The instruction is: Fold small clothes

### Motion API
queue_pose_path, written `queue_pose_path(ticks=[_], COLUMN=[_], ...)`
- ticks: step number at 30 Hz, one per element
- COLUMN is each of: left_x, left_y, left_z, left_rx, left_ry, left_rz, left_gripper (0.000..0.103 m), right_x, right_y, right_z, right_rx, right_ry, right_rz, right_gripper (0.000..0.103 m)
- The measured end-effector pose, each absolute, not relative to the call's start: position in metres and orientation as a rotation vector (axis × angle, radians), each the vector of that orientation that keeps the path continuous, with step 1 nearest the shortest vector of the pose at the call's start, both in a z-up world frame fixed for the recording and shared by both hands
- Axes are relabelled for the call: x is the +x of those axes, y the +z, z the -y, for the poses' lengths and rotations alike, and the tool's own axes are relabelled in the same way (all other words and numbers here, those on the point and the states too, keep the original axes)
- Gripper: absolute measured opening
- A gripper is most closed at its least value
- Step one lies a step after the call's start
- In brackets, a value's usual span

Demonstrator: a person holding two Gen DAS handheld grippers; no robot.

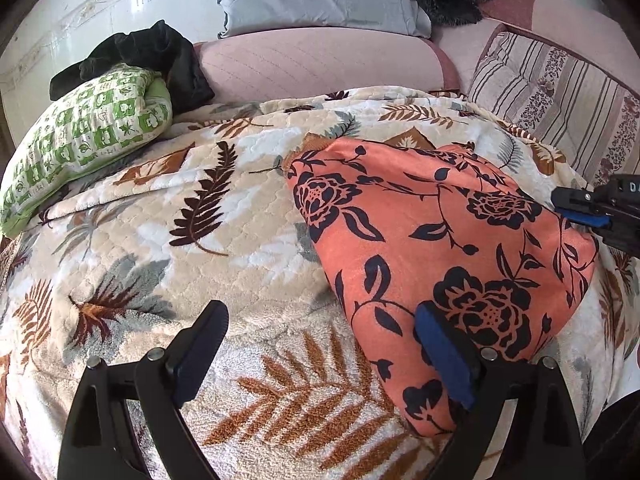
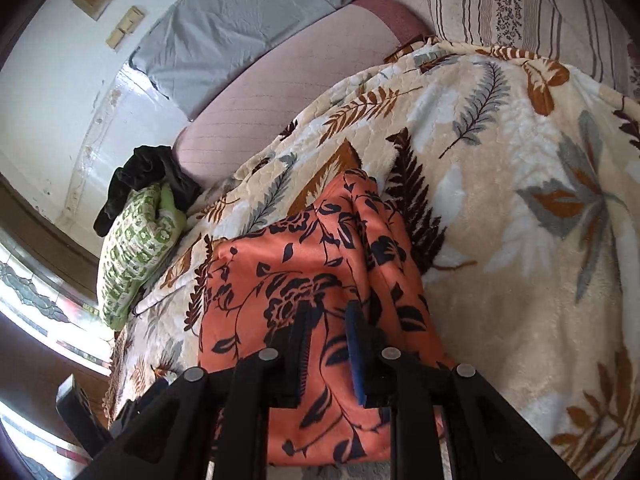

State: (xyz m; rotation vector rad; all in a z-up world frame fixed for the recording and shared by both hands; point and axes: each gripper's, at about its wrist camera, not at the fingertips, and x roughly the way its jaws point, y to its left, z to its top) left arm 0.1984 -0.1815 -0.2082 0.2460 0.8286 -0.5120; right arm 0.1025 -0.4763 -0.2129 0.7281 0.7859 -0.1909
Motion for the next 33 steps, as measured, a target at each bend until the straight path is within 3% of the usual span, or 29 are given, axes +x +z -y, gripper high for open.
queue_pose_path(ticks=[4,11,18,28,33], left_x=[0.201,0.197,0.198,0.197,0.199], left_y=[-0.221,-0.208,-0.183,-0.185,-0.193], left_z=[0.179,0.173,0.163,0.166,0.171], left_rx=[0.229,0.217,0.167,0.202,0.226], left_ry=[-0.501,-0.503,-0.48,-0.485,-0.483], left_rz=[-0.889,-0.857,-0.779,-0.784,-0.804], left_gripper=[0.096,0.096,0.096,0.096,0.096], right_x=[0.091,0.091,0.097,0.134,0.136], right_y=[-0.257,-0.241,-0.197,-0.241,-0.244], right_z=[0.466,0.467,0.448,0.425,0.43], right_rx=[0.706,0.667,0.589,0.615,0.626], right_ry=[-0.218,-0.217,-0.136,-0.156,-0.144], right_rz=[-0.963,-0.944,-0.717,-0.921,-0.934], right_gripper=[0.024,0.023,0.025,0.026,0.026])
